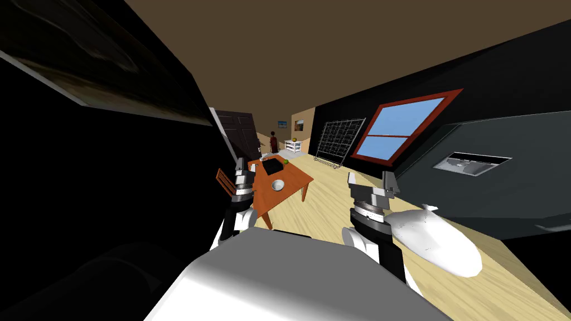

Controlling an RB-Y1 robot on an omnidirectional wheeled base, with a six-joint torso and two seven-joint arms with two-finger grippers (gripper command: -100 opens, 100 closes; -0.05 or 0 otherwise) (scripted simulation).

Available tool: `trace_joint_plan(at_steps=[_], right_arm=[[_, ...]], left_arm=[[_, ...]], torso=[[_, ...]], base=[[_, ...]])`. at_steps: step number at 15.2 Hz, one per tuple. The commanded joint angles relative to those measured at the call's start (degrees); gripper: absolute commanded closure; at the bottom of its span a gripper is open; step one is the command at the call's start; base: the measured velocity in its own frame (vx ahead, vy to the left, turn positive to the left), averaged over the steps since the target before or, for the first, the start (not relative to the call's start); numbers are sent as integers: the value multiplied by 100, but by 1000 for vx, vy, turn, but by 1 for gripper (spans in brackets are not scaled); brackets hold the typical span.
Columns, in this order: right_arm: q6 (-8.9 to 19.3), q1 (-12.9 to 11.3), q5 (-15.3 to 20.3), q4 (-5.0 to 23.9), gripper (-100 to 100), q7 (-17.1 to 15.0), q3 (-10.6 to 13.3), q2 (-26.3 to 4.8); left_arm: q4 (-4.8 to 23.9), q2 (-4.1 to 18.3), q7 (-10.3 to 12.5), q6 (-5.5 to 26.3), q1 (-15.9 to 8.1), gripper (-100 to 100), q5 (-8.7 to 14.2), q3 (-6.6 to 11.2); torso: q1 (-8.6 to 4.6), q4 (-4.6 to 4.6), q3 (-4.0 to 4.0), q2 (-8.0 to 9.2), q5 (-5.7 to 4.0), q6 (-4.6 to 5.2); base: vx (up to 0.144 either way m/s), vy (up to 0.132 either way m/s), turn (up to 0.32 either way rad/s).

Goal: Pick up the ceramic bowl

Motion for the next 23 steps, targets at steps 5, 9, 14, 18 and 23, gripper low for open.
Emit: trace_joint_plan(at_steps=[5,9,14,18,23], right_arm=[[0,0,0,0,0,0,0,0],[0,0,0,0,0,0,0,0],[0,0,0,0,0,0,0,0],[0,0,0,0,0,0,0,0],[0,0,0,0,0,0,0,0]], left_arm=[[121,676,105,225,-38,-100,55,0],[250,1046,218,467,-78,-100,114,1],[515,1546,450,963,-160,-100,235,1],[734,1843,641,1371,-227,-100,334,2],[1110,2237,970,1984,-343,-100,505,2]], torso=[[3,0,-1,-1,1,0],[5,-1,-2,-4,1,2],[5,-1,-3,-4,1,1],[7,-2,-4,-7,2,2],[6,-2,-5,-8,2,2]], base=[[3,2,-41],[7,6,-81],[8,6,-95],[13,11,-144],[12,10,-137]])
